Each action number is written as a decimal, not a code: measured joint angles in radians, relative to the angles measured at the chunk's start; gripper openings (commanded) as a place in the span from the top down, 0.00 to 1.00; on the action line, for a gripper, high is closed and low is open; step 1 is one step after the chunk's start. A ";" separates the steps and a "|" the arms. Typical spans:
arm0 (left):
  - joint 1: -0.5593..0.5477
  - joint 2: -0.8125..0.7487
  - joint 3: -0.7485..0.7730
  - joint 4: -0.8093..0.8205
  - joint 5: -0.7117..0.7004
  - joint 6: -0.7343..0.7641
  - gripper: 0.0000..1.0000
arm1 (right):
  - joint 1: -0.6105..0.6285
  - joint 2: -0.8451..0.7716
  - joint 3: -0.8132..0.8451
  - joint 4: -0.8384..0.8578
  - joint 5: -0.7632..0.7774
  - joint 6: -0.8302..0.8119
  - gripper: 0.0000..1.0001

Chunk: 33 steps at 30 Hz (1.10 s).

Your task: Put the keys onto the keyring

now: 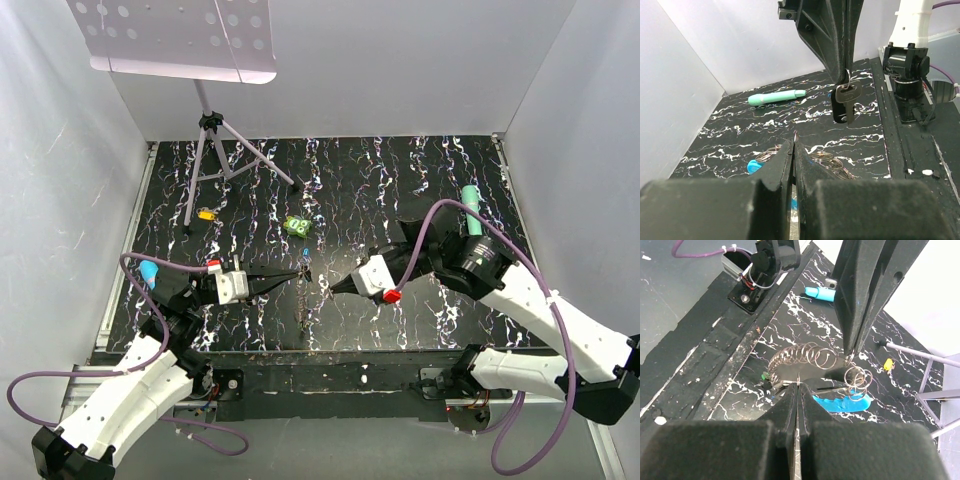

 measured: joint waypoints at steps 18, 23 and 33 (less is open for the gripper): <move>0.000 0.007 -0.014 0.078 0.009 -0.057 1.00 | 0.019 0.040 -0.011 0.078 0.072 0.215 0.99; 0.000 0.016 -0.016 0.091 0.014 -0.072 1.00 | 0.027 0.080 0.002 0.082 0.137 0.327 0.99; 0.000 0.031 -0.019 0.106 0.029 -0.090 1.00 | 0.032 0.100 0.009 0.140 0.267 0.413 0.99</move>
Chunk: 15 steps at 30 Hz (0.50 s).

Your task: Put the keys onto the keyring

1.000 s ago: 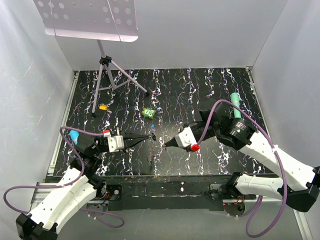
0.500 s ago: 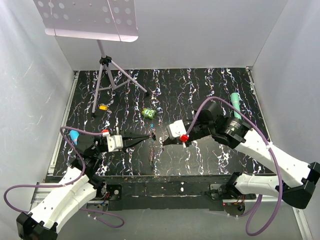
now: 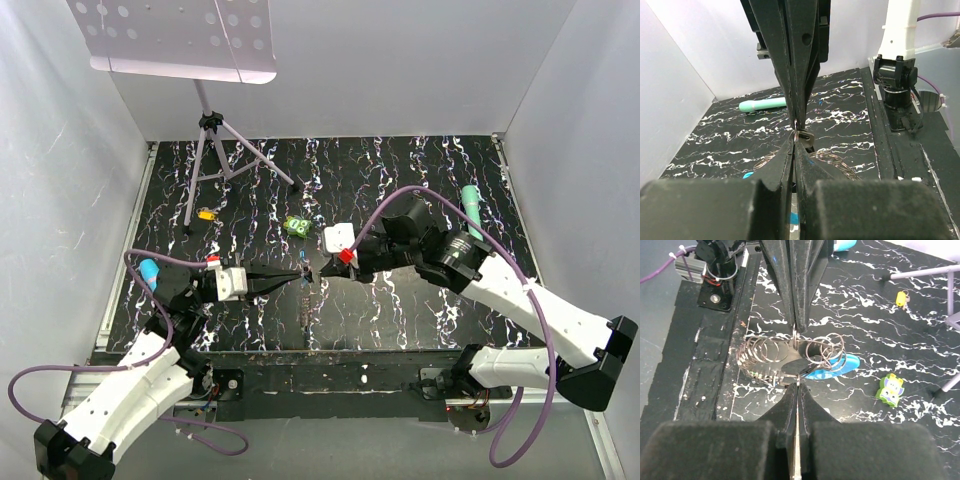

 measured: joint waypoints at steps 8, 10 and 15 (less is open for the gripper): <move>0.000 0.028 -0.018 0.052 -0.002 -0.063 1.00 | 0.027 -0.041 0.000 0.040 0.043 -0.031 0.99; 0.000 0.035 -0.018 0.061 -0.003 -0.084 1.00 | 0.031 -0.046 0.000 0.049 0.047 -0.034 0.99; 0.000 0.042 -0.018 0.085 -0.005 -0.127 1.00 | 0.033 -0.047 0.000 0.050 0.062 -0.034 0.99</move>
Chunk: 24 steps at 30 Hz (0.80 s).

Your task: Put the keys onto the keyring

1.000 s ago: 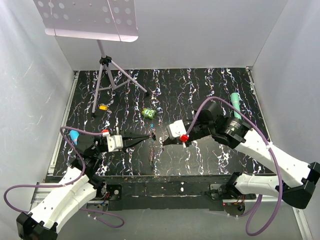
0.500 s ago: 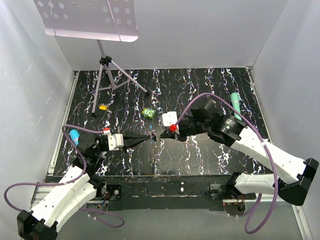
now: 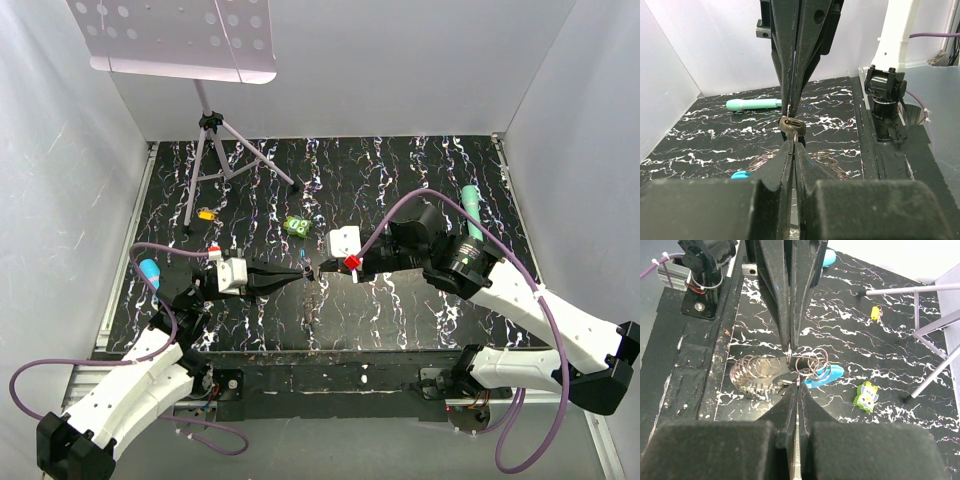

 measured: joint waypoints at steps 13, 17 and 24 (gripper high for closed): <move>0.000 0.001 -0.002 0.014 -0.015 -0.056 1.00 | 0.012 0.003 0.000 -0.003 0.009 0.009 0.99; 0.000 0.002 -0.002 0.013 -0.019 -0.055 1.00 | 0.017 0.007 0.000 -0.003 0.007 0.021 0.99; 0.000 0.002 -0.002 0.010 -0.022 -0.052 1.00 | 0.024 0.015 0.000 0.003 0.007 0.036 0.99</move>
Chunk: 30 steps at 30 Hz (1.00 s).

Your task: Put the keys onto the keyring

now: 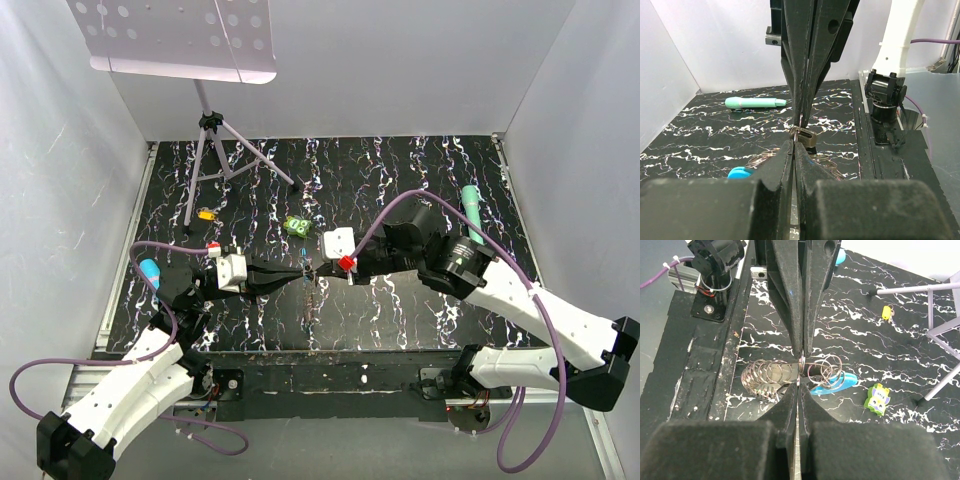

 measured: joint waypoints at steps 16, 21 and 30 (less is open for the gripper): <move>0.000 0.000 0.000 -0.019 -0.002 0.010 1.00 | 0.006 0.019 0.000 0.013 0.015 0.014 0.99; 0.000 -0.001 0.000 -0.038 -0.008 0.023 1.00 | 0.006 0.019 0.000 0.013 0.021 0.014 0.99; 0.000 -0.009 0.000 -0.061 -0.016 0.038 1.00 | 0.006 0.018 0.000 0.013 0.030 0.013 0.99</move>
